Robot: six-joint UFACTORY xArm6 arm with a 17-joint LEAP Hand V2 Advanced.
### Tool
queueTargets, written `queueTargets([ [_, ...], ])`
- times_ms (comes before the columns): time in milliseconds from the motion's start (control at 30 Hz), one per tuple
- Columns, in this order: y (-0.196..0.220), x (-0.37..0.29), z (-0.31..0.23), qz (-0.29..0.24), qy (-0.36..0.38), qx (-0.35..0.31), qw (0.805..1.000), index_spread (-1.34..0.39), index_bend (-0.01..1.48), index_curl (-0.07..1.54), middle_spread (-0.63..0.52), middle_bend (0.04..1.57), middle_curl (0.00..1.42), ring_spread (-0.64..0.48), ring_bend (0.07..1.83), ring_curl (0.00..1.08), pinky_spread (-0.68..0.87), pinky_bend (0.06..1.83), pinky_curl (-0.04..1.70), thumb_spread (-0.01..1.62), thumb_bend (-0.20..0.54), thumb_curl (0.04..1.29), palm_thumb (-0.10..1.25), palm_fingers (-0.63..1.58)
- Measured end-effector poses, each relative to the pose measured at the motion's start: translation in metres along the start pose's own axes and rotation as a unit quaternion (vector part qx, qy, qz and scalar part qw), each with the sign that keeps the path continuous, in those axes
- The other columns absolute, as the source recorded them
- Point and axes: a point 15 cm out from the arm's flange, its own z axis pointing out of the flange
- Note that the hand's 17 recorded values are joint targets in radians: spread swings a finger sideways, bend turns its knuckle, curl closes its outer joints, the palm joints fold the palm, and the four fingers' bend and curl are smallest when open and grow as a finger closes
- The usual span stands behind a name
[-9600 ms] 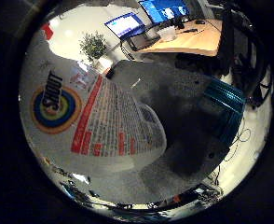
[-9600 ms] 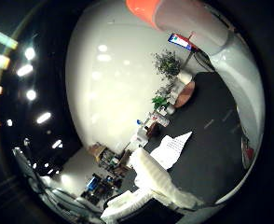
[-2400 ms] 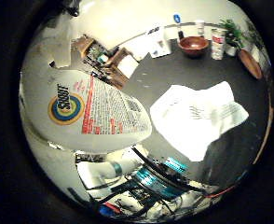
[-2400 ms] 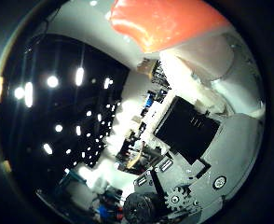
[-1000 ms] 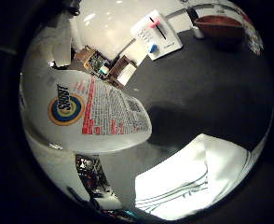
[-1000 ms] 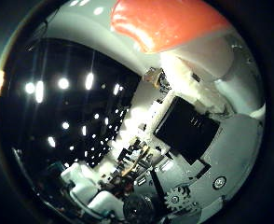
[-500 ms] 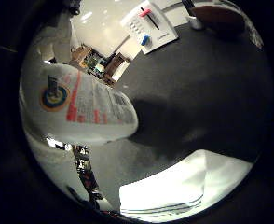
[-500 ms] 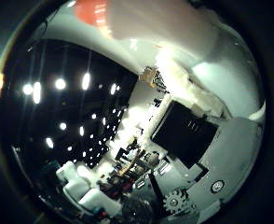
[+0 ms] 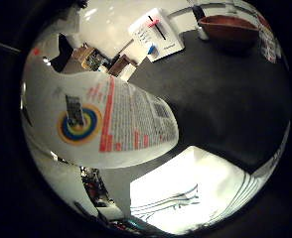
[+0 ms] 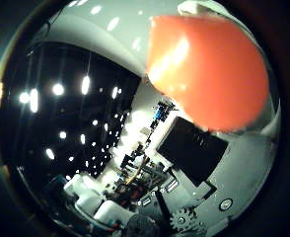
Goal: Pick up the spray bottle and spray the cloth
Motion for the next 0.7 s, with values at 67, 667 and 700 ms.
queueTargets([
  [67, 0.002, -0.001, -0.001, -0.003, 0.004, -0.007, 1.000, -0.57, 0.41, 0.69, -0.29, 0.81, 0.67, -0.25, 0.96, 0.43, -0.09, 1.04, 0.39, 0.91, -0.039, 0.67, 0.60, 0.65],
  [667, -0.008, -0.002, -0.022, -0.006, 0.009, 0.000, 1.000, -0.39, 0.31, 0.49, -0.11, 0.32, 0.41, 0.22, 0.62, 0.21, 0.63, 1.10, 0.24, 1.07, -0.025, 0.45, 0.39, 0.31],
  [700, -0.011, -0.005, -0.027, -0.007, 0.008, 0.002, 1.000, -0.39, 0.31, 0.48, -0.11, 0.31, 0.40, 0.22, 0.61, 0.20, 0.64, 1.09, 0.24, 1.07, -0.025, 0.45, 0.39, 0.32],
])
